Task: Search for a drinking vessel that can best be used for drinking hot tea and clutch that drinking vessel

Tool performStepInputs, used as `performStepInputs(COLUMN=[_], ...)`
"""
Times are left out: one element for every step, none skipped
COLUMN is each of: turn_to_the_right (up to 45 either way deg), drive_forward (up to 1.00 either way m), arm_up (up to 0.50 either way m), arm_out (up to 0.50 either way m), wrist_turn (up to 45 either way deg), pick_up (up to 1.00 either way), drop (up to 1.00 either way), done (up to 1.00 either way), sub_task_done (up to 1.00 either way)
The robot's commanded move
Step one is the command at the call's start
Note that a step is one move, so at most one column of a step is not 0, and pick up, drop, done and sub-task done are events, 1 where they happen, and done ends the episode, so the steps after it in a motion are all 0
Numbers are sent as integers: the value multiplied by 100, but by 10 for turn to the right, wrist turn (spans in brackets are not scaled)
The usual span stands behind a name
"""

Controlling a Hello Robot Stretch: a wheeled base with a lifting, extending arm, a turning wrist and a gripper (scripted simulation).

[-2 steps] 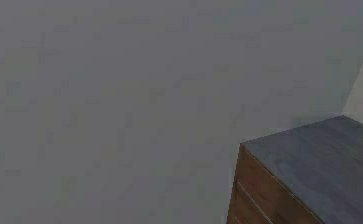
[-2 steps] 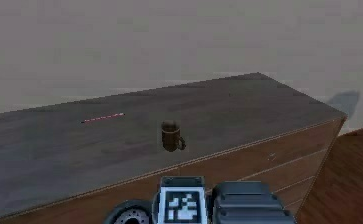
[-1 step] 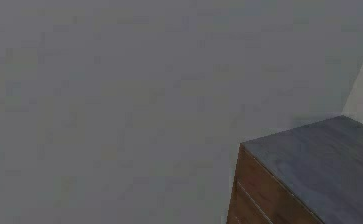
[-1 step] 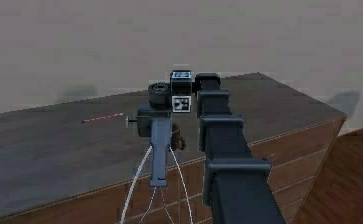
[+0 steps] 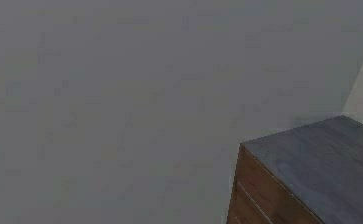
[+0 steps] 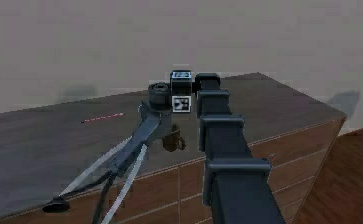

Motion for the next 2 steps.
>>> performStepInputs(turn_to_the_right=[0, 0], drive_forward=[0, 0], arm_up=[0, 0], arm_out=[0, 0], wrist_turn=[450, 450], pick_up=[0, 0], drop=[0, 0], done=[0, 0], sub_task_done=[0, 0])
